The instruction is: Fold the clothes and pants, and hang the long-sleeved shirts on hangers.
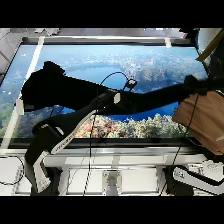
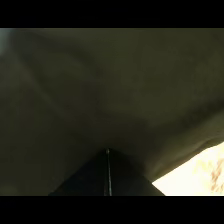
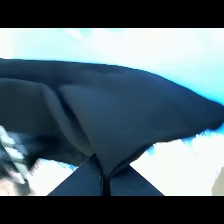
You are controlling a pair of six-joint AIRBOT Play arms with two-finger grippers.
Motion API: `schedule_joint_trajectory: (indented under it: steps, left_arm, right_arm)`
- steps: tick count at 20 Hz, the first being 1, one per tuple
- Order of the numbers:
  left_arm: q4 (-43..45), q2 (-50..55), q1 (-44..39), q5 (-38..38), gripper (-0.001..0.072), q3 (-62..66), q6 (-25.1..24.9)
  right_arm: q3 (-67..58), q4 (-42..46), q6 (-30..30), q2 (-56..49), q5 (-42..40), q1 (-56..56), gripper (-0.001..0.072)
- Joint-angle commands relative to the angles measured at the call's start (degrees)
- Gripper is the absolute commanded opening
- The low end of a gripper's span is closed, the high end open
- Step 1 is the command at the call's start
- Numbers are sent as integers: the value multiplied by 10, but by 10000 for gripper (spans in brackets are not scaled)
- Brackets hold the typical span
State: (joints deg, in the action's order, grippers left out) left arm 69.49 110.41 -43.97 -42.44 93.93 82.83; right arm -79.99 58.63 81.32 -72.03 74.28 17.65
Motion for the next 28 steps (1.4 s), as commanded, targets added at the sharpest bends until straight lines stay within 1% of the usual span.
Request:
schedule_joint_trajectory:
  steps: [1, 4, 5, 7, 9, 11, 14, 17, 19, 22, 23, 24, 25, 26, 28]
  left_arm:
    - [-38, 9, 0, -2, 16, 2, -6]
    - [-20, -44, 30, -68, 16, 16, -11]
    - [18, -77, 49, -99, 16, 16, -12]
    - [140, -149, 94, -160, 16, 16, -12]
    - [242, -221, 148, -206, 16, 16, -12]
    - [287, -285, 212, -222, 15, 16, -12]
    - [290, -351, 309, -222, 15, 15, -11]
    - [289, -374, 381, -228, 15, 15, -5]
    - [289, -372, 405, -242, 16, 14, -6]
    - [289, -370, 411, -245, 15, -3, -6]
    - [289, -370, 410, -245, 15, -10, -6]
    - [289, -370, 410, -245, 16, -16, -6]
    - [289, -369, 410, -245, 15, -21, -6]
    - [289, -368, 410, -245, 15, -23, -6]
    - [288, -367, 410, -245, 15, -23, -6]
  right_arm:
    - [-97, -10, 2, -30, -6, -85, 12]
    - [-182, 0, 5, -91, 10, -172, 11]
    - [-212, 3, 10, -117, 19, -199, 11]
    - [-275, 3, 18, -181, 35, -252, 11]
    - [-333, 3, 32, -252, 35, -302, 11]
    - [-381, 0, 42, -326, 32, -352, 11]
    - [-387, -6, 46, -407, -9, -429, 11]
    - [-387, -6, 46, -471, -48, -491, 11]
    - [-387, -13, 45, -504, -96, -520, 11]
    - [-387, -45, 45, -524, -219, -544, 12]
    - [-387, -48, 46, -523, -258, -546, 22]
    - [-387, -59, 46, -520, -286, -546, 151]
    - [-387, -69, 47, -515, -294, -539, 392]
    - [-387, -69, 48, -509, -285, -529, 475]
    - [-387, -51, 48, -491, -232, -498, 475]
